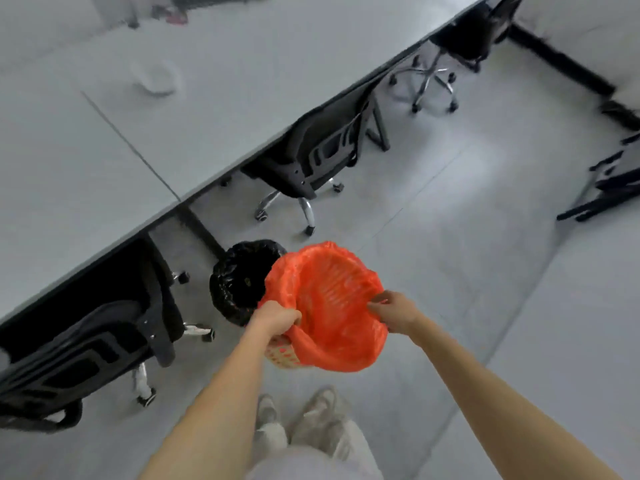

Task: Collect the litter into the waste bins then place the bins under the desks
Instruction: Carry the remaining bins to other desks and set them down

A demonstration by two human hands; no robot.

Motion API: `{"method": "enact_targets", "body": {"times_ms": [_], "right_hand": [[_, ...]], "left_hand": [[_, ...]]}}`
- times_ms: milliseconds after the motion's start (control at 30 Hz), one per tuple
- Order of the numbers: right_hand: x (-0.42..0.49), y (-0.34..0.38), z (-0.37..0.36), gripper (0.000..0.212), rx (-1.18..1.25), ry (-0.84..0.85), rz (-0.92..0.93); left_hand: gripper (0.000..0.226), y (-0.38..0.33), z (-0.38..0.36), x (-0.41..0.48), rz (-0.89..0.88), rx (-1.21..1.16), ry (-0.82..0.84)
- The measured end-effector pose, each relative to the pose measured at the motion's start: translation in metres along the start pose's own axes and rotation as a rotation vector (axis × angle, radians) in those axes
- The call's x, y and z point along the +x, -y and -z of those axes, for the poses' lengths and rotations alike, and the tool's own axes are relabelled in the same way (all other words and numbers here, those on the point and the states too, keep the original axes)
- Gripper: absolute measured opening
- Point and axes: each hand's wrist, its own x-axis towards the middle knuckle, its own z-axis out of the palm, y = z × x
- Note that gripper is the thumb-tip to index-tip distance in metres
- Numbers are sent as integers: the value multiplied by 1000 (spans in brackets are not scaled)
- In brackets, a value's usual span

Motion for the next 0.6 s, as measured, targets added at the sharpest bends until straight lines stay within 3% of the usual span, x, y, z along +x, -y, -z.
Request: {"method": "enact_targets", "body": {"times_ms": [267, 433, 600], "right_hand": [[-79, -68, 120, 75, 435, -660, -158], [-63, -104, 184, 86, 921, -673, -165], [-19, -137, 284, 60, 1287, -695, -96]], "left_hand": [[17, -180, -34, -71, -389, 60, 39], [17, -294, -84, -82, -482, 10, 93], [22, -413, -146, -71, -493, -32, 80]]}}
